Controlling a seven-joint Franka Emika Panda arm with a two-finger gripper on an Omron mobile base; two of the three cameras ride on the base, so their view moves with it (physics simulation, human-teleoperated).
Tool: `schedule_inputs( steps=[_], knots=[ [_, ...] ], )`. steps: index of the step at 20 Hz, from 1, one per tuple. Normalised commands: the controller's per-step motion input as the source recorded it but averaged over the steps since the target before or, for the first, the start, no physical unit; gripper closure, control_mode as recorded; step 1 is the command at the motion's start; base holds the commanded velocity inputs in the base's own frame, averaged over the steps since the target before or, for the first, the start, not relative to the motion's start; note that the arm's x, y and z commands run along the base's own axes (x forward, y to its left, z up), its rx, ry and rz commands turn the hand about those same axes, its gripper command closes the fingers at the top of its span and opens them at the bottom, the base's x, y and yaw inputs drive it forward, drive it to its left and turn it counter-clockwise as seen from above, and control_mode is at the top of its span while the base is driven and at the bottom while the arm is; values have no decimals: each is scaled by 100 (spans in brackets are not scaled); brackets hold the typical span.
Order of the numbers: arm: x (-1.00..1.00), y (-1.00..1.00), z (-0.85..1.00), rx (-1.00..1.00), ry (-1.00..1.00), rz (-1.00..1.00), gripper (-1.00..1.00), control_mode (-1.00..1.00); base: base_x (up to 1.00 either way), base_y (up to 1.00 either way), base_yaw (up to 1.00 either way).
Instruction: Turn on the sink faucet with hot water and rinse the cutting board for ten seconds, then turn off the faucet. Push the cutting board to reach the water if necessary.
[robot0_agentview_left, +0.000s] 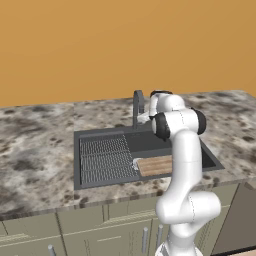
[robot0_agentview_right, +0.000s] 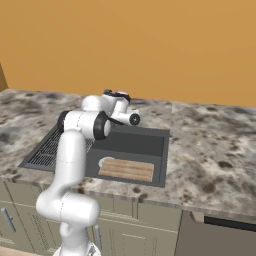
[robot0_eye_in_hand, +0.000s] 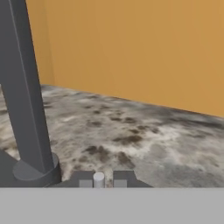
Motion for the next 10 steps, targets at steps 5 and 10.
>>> schedule_inputs(
  steps=[5, 10],
  knots=[
    [13, 0, 0, 0, 0, 0, 100, -100, 0, 0, 0],
    [1, 0, 0, 0, 0, 0, 100, -100, 0, 0, 0]
  ],
)
